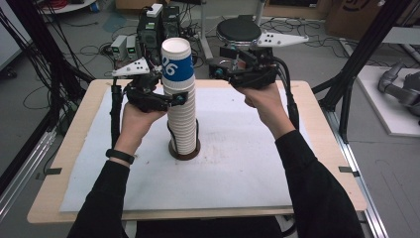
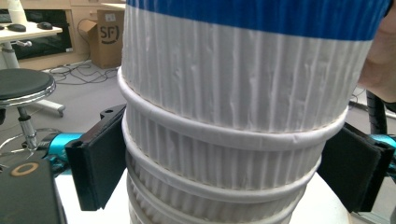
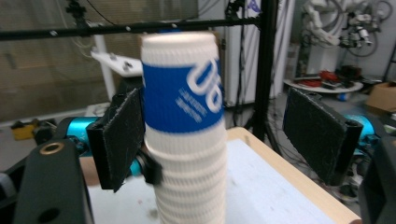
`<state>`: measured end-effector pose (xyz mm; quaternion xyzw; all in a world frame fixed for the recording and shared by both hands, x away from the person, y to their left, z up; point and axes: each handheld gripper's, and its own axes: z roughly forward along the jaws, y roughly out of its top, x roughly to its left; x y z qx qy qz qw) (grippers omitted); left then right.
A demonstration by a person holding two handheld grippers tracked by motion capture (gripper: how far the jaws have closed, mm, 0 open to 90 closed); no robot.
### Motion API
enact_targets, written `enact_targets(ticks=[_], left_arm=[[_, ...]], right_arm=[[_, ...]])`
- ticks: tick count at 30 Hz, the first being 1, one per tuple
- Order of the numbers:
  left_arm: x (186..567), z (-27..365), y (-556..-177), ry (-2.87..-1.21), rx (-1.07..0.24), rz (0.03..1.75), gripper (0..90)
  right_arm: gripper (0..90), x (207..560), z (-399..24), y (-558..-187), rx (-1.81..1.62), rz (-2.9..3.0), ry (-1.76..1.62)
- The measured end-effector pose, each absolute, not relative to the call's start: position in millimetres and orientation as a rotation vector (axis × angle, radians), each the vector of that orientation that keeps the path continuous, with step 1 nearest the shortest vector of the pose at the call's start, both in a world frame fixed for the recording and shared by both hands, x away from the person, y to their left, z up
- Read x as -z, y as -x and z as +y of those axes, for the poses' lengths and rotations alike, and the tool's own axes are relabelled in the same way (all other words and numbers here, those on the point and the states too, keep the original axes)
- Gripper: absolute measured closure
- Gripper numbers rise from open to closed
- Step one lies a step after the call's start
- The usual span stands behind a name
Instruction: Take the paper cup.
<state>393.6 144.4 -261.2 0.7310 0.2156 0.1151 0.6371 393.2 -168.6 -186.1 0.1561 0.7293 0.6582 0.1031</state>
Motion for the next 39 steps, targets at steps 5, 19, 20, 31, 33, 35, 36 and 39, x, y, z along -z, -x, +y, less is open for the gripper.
enact_targets(ticks=[5,19,20,31,33,35,36,39], left_arm=[[261.1,144.2,-393.4,-1.673,-0.263,0.493,11.8],[260.8,143.7,-393.5,-1.674,-0.265,0.492,11.8],[260.8,143.7,-393.5,-1.674,-0.265,0.492,11.8],[260.2,144.2,-393.7,-1.679,-0.267,0.495,11.8],[260.3,144.0,-393.9,-1.679,-0.265,0.492,11.8],[260.2,143.9,-393.8,-1.682,-0.267,0.491,11.8],[260.2,143.8,-393.7,-1.681,-0.267,0.492,11.8],[260.1,144.0,-393.6,-1.683,-0.267,0.492,11.8]], right_arm=[[20.1,175.6,-145.7,-395.1,-1.95,2.174,-0.436],[19.6,162.1,-104.6,-401.4,-1.928,2.188,-0.444],[19.6,161.8,-102.3,-402.6,-1.929,2.187,-0.451],[29.9,163.3,-89.0,-409.5,-1.921,2.244,-0.459],[30.0,163.1,-89.7,-409.5,-1.918,2.247,-0.462],[30.1,162.7,-89.9,-409.2,-1.918,2.244,-0.455],[30.2,162.4,-90.1,-408.9,-1.921,2.24,-0.453],[30.3,160.0,-91.3,-407.5,-1.946,2.212,-0.439]])
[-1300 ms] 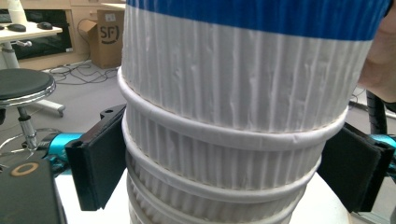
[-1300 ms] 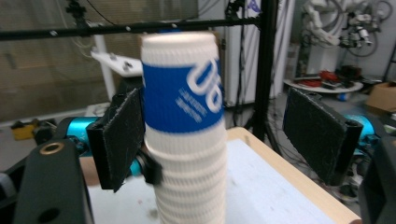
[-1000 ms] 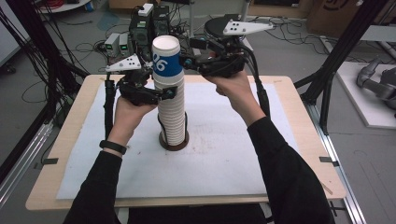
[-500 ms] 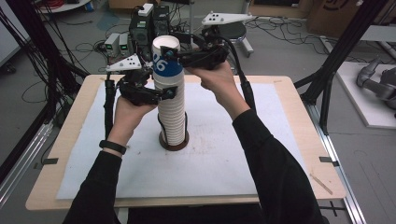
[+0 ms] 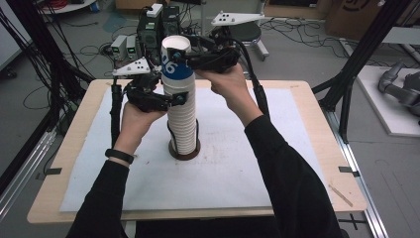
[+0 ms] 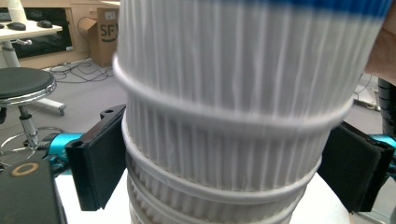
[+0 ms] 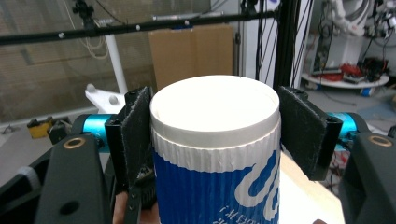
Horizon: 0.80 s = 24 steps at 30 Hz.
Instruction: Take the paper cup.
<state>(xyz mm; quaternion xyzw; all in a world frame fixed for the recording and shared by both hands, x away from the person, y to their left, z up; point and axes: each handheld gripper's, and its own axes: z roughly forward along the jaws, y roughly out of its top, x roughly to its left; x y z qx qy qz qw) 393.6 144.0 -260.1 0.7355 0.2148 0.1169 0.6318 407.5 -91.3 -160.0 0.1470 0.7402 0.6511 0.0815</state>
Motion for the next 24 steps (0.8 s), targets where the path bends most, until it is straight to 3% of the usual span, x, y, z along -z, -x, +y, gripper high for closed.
enact_targets(ticks=[24], left_arm=[[259.4,143.6,-393.5,-1.689,-0.269,0.488,11.8]], right_arm=[[30.4,110.9,-106.8,-383.9,-2.066,1.977,-0.324]])
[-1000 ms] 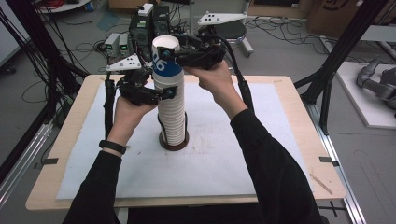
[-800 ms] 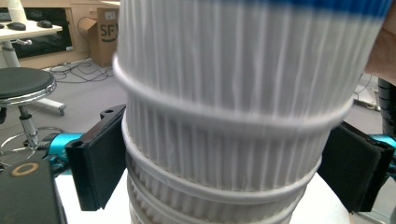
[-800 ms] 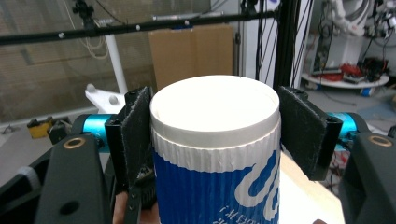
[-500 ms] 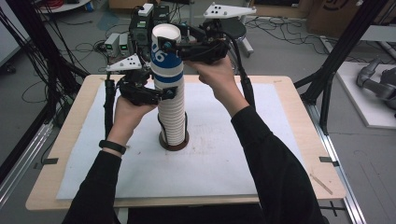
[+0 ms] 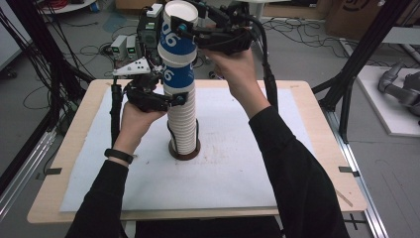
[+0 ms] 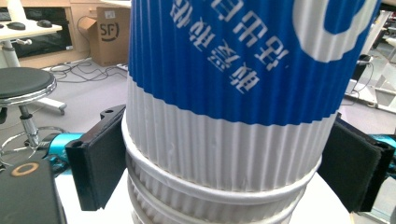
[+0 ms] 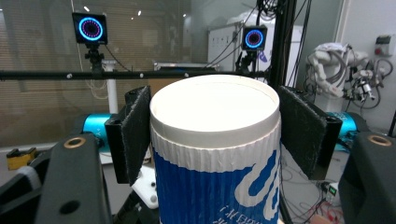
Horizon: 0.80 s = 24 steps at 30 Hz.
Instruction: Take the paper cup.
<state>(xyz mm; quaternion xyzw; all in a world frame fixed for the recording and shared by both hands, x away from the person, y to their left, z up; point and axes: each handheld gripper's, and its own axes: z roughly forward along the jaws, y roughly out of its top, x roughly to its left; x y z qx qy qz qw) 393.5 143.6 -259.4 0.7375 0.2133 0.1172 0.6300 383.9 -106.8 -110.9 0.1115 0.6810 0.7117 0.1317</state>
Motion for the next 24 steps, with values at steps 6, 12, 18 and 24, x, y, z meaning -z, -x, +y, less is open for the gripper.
enact_targets(ticks=[6,12,18,24], left_arm=[[259.0,143.5,-393.5,-1.691,-0.27,0.488,11.8],[258.5,143.5,-393.5,-1.695,-0.271,0.486,11.8],[256.7,142.4,-391.3,-1.704,-0.317,0.478,8.7],[254.7,145.1,-388.0,-1.689,-0.328,0.49,1.7]], right_arm=[[30.4,102.9,-116.4,-378.6,-2.06,1.965,-0.311],[30.4,98.8,-133.2,-372.7,-2.052,1.961,-0.301],[30.4,101.1,-153.2,-366.0,-2.036,1.958,-0.307],[30.4,109.6,-171.7,-361.1,-2.013,1.969,-0.311]])
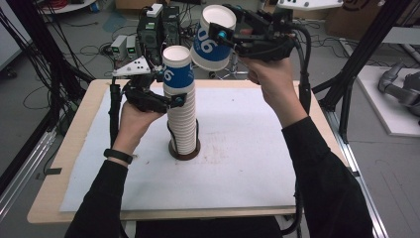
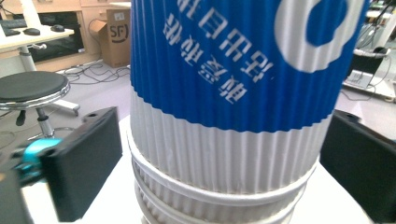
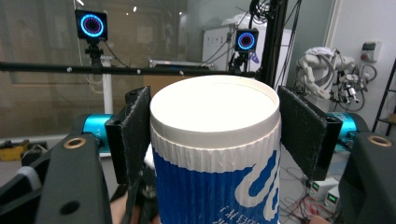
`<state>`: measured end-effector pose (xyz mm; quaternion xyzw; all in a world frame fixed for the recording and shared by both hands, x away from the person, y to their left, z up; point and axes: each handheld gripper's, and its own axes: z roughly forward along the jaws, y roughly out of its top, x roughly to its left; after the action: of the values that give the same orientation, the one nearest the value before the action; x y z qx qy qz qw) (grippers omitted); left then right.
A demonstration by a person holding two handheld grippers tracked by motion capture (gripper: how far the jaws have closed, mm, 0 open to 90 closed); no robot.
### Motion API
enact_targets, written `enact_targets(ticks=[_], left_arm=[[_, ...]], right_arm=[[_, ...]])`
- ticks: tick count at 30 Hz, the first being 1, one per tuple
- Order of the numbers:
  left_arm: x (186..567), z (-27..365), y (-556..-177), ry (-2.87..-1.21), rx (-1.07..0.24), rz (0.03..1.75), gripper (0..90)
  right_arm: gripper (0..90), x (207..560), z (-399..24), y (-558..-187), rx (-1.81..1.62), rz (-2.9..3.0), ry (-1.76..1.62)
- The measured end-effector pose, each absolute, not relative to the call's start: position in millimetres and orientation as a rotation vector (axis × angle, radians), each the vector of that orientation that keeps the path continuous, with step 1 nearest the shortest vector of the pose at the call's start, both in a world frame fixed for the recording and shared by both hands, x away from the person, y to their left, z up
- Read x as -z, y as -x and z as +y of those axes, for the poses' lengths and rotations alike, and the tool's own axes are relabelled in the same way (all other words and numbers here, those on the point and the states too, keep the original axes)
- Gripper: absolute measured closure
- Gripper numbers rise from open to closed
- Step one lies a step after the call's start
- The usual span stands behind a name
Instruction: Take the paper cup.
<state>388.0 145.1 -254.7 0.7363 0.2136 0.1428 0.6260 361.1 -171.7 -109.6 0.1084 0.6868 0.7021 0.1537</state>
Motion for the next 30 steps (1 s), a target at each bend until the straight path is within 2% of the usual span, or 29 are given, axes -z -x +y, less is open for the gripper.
enact_targets(ticks=[19,30], left_arm=[[256.4,169.5,-356.5,-1.679,-0.455,0.528,1.7],[263.3,178.8,-330.4,-1.675,-0.46,0.502,1.7]], right_arm=[[30.3,158.0,-212.0,-348.6,-1.973,2.031,-0.369],[30.4,192.6,-231.6,-341.3,-1.975,2.054,-0.418]])
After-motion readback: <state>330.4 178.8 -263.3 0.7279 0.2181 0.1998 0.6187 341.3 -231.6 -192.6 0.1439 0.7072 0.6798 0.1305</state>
